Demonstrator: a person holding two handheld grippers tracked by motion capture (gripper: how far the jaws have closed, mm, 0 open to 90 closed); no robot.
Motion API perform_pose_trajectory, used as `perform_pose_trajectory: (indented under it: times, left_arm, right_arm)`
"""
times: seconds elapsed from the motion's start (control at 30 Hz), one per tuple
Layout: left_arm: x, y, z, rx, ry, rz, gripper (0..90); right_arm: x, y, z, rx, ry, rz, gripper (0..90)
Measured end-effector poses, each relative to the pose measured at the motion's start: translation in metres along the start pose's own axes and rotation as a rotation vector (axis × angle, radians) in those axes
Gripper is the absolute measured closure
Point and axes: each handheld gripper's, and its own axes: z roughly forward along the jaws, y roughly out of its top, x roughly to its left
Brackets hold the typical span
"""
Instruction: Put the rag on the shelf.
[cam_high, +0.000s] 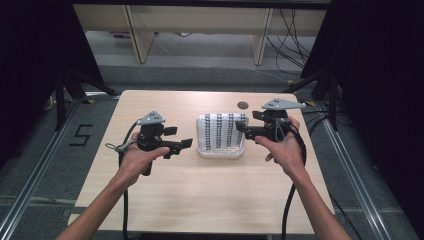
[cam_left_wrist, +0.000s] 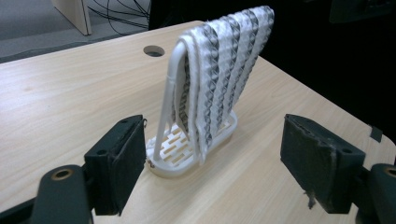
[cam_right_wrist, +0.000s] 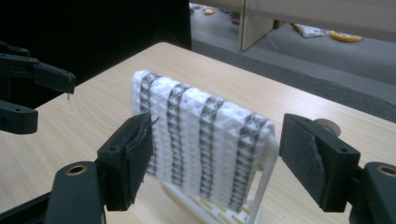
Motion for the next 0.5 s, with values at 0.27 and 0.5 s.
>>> perform_pose_trajectory:
  times: [0.27, 0.5]
  left_arm:
    - [-0.011, -0.021, -0.001, 0.02, -0.042, 0.029, 21.0]
    - [-0.014, -0.034, 0.0, 0.039, -0.061, 0.032, 20.7]
  right_arm:
    - [0.005, -0.018, -0.002, 0.011, 0.009, -0.007, 26.7]
    - [0.006, -0.027, -0.003, 0.015, 0.017, -0.012, 26.6]
